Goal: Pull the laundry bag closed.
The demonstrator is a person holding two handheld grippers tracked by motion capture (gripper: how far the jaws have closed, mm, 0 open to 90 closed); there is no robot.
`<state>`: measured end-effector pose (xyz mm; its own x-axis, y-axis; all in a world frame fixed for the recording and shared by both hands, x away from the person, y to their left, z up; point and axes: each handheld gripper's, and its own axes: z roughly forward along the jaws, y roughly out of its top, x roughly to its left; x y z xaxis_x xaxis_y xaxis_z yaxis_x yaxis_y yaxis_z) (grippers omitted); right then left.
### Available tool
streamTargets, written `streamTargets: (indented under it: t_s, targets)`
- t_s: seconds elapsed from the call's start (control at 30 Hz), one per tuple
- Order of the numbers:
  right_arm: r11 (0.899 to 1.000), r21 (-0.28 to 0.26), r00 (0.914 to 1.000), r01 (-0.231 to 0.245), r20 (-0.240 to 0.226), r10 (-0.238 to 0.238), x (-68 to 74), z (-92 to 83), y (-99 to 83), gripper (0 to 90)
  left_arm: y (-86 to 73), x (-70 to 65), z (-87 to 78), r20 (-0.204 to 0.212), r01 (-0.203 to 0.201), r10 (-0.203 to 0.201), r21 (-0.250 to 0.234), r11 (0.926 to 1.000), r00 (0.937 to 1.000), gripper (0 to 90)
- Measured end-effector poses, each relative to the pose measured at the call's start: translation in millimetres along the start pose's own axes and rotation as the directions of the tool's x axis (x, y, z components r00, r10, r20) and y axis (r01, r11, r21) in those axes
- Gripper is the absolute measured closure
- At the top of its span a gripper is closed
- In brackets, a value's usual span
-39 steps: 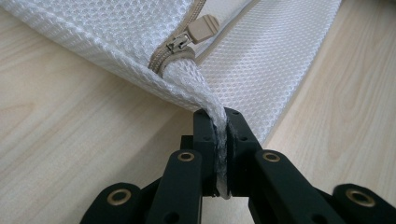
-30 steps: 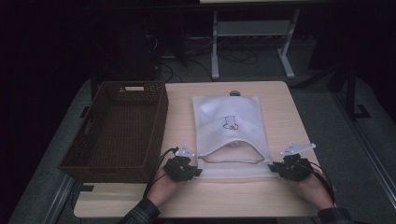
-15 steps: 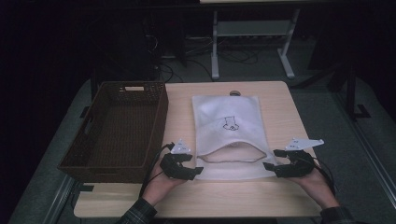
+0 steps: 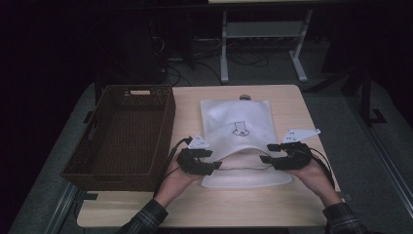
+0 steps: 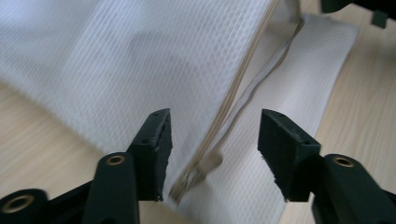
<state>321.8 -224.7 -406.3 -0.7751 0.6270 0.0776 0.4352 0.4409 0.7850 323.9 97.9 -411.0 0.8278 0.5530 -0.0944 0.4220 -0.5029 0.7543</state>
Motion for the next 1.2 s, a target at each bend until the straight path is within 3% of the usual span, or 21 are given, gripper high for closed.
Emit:
streamTargets:
  t_s: [0.1, 0.33, 0.53, 0.63, 0.87, 1.03, 1.2]
  targets:
    - [1.000, 0.004, 0.9994, 0.031, 0.013, -0.031, 2.3, 4.4, 9.4, 51.1, 11.8, -2.1, 6.7, 0.011, -0.034, 0.034, -0.011, 0.9994, 0.9994, 49.4]
    - [0.996, 0.004, 0.9964, 0.085, -0.006, -0.085, 7.7, 14.8, 25.5, 61.0, 29.1, -3.6, 27.0, 0.032, -0.063, 0.063, -0.019, 0.9979, 0.9975, 51.3]
    - [0.992, 0.034, 0.9926, 0.118, -0.031, -0.117, 8.6, 23.8, 26.8, 83.8, 31.3, 1.4, 38.1, 0.058, -0.071, 0.072, -0.014, 0.9974, 0.9957, 78.6]
    - [0.991, 0.058, 0.9911, 0.124, -0.055, -0.121, 9.0, 27.0, 24.6, 87.3, 29.8, 1.0, 41.7, 0.069, -0.082, 0.081, 0.021, 0.9964, 0.9943, 87.4]
    - [0.981, 0.153, 0.9874, 0.121, -0.120, -0.103, 7.5, 42.4, 10.2, 87.7, 17.8, 1.4, 54.4, 0.123, -0.095, 0.081, 0.116, 0.9887, 0.9891, 88.4]
    - [0.964, 0.236, 0.9845, 0.122, -0.152, -0.087, 7.5, 58.0, 1.3, 87.7, 8.5, 2.4, 67.2, 0.146, -0.114, 0.086, 0.194, 0.9743, 0.9855, 88.4]
    - [0.954, 0.272, 0.9848, 0.124, -0.151, -0.085, 7.5, 68.9, -4.7, 86.8, 3.5, 4.6, 74.0, 0.155, -0.111, 0.078, 0.216, 0.9701, 0.9849, 86.3]
